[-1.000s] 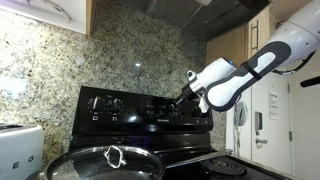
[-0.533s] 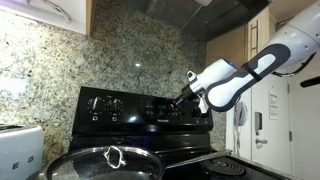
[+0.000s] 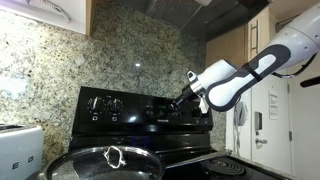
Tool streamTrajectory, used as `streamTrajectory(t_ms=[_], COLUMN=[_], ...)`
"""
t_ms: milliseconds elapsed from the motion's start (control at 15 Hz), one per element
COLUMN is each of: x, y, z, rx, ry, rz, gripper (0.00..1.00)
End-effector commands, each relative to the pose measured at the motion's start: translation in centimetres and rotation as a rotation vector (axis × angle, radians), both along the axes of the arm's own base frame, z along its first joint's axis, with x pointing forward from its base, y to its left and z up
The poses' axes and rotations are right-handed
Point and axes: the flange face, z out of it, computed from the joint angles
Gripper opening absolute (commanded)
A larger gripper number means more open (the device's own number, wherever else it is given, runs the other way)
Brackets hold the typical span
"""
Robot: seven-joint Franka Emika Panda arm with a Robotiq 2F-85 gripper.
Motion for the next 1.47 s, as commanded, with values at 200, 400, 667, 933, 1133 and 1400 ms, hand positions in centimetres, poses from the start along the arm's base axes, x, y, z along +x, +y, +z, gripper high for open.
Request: streamTrajectory(t_ms=[200, 400, 667, 933, 1133, 1400], x=[0.4, 0.1, -0.8, -1.6, -2.2, -2.8], y=[2.0, 3.3, 6.0, 8.9, 10.3, 11.1], z=[-0.3, -0.1, -0.3, -0.3, -0.4, -0.4], rx=[-0.011, -0.015, -0.034, -0.048, -0.069, -0.083], ry=[-0.002, 0.006, 0.023, 0.03, 0.033, 0.047], rz=[0.054, 0.063, 0.099, 0.138, 0.156, 0.159], gripper=[0.0, 0.0, 0.06, 0.01, 0.0, 0.0])
